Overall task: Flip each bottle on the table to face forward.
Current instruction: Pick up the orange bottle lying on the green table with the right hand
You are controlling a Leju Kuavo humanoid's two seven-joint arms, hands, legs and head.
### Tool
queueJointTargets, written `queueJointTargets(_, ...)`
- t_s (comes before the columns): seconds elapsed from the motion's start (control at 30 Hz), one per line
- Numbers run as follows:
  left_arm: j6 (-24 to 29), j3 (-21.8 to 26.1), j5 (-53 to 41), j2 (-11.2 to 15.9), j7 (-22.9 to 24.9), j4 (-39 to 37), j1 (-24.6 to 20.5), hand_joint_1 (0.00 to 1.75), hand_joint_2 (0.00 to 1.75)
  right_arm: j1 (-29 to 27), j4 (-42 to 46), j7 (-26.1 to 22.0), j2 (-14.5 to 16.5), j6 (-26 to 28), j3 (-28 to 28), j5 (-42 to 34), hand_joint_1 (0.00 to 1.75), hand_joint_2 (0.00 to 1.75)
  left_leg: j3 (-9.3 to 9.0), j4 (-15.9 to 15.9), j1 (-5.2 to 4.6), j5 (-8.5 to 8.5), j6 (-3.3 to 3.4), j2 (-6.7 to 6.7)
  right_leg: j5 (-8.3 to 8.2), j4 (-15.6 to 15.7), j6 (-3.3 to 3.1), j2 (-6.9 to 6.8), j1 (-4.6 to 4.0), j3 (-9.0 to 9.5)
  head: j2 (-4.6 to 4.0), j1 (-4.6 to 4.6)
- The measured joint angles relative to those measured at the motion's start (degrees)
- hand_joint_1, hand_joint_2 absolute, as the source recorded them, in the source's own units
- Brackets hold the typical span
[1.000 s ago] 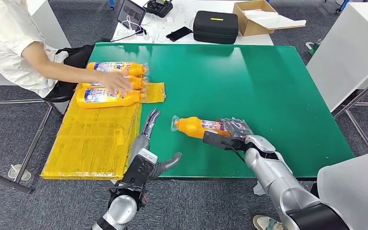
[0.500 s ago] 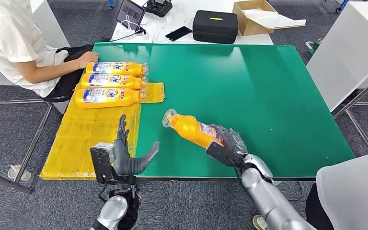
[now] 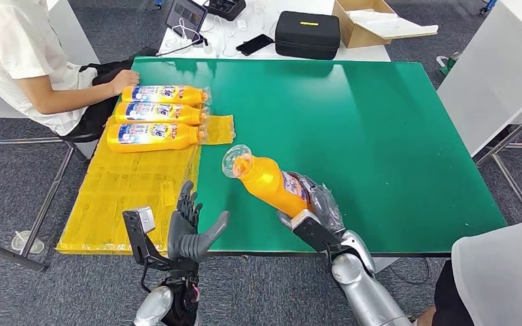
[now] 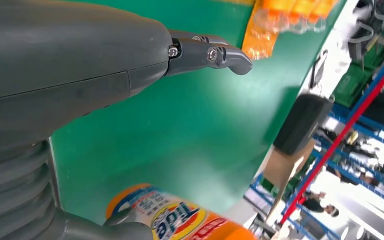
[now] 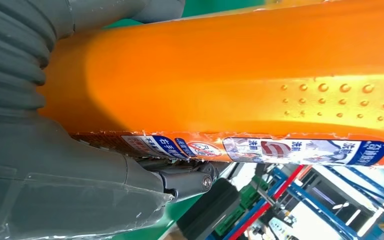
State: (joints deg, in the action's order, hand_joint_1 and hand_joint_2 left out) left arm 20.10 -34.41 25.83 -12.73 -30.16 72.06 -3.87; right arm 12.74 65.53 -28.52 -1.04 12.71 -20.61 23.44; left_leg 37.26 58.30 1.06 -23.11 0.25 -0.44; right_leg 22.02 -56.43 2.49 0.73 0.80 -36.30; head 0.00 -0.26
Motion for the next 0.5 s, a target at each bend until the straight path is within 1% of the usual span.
queueJointTargets(0.17, -1.3, -2.5, -2.8, 0.2, -2.6, -0.4, -1.1, 0.0, 1.75, 0.9, -0.4, -0.7, 1.0, -1.5, -1.5, -1.2, 1.75, 1.75, 0.02, 0.0, 0.0, 0.02, 0.0, -0.01, 0.0, 0.0, 0.0, 0.0, 0.0, 0.0, 0.0, 0.01)
queueJointTargets(0.4, -1.6, -4.0, -3.5, 0.2, -3.0, -1.6, -1.8, 0.0, 1.75, 2.7, -1.7, -0.7, 1.6, -2.3, -3.6, -1.1, 1.75, 1.75, 0.03, 0.0, -0.01, 0.02, 0.0, -0.01, -0.01, 0.0, 0.01, -0.02, 0.01, 0.0, 0.01, -0.01)
queueJointTargets(0.5, -2.3, -4.4, -4.0, 0.3, -3.4, -2.0, -2.4, 0.0, 1.75, 3.6, -2.4, -0.1, 1.7, -4.4, -4.5, -1.1, 1.75, 1.75, 0.05, 0.0, -0.01, 0.02, 0.0, -0.02, -0.01, 0.0, 0.01, -0.02, 0.01, -0.02, 0.01, 0.0)
